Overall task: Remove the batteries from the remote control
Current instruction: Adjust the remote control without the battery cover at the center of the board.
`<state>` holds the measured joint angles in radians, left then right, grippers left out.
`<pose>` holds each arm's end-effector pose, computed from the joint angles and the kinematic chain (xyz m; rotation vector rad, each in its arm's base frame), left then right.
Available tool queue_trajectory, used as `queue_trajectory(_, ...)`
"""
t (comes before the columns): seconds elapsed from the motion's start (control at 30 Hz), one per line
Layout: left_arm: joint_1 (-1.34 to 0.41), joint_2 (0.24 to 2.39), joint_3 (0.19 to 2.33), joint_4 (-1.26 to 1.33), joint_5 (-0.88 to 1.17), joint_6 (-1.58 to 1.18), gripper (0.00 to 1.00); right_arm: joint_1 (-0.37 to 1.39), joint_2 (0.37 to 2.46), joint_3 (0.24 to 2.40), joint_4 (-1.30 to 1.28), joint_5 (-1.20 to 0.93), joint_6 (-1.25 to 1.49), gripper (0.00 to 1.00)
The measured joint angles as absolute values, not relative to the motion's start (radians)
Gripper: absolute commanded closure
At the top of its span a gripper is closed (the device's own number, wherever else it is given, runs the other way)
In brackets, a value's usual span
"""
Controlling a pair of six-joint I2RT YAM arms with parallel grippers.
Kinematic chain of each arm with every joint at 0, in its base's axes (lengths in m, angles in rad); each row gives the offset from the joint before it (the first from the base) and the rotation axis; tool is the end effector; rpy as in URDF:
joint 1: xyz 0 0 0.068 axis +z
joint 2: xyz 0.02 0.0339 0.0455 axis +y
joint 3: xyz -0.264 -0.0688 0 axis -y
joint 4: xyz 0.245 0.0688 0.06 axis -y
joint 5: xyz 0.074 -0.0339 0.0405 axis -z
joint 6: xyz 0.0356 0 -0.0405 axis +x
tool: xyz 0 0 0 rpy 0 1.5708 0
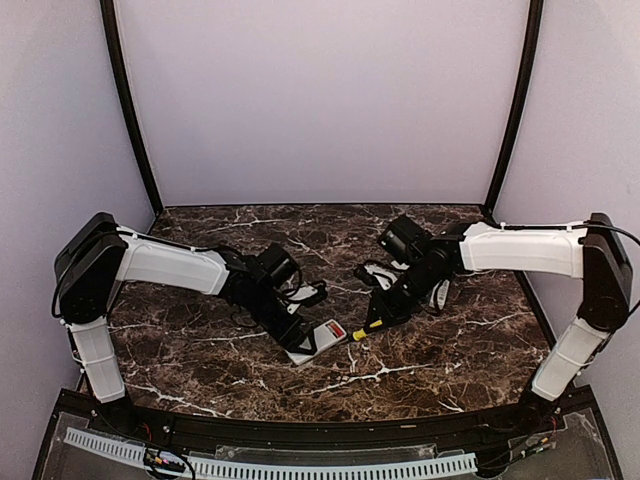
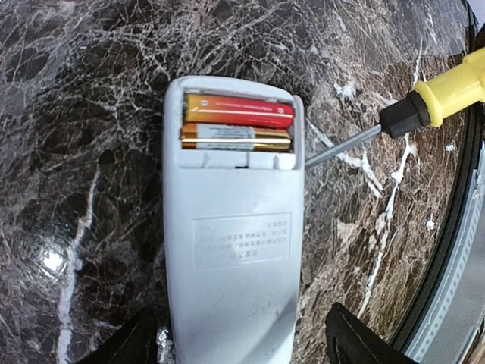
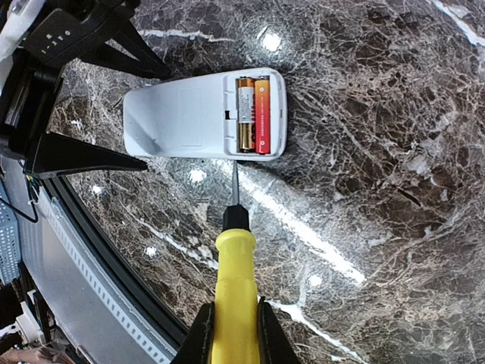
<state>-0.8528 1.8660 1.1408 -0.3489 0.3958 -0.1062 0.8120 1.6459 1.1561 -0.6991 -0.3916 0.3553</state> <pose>0.2336 -0.2883 0.1545 1.1405 2.5259 -0.8162 0.2131 0.2445 0.2152 -0.7734 2.8312 0.7978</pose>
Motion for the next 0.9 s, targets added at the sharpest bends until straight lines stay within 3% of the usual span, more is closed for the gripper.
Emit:
queue_trajectory(0.57,-0.853,1.822,1.062,-0.248,0.632,-0.174,0.24,0.797,1.686,1.220,-0.687,-0.310,0.380,1.00)
queue_trajectory(0.9,-0.853,1.808,1.055,-0.205,0.590,-0.241,0.24,0.785,1.716,1.251,-0.674,-0.298,0.380,1.00)
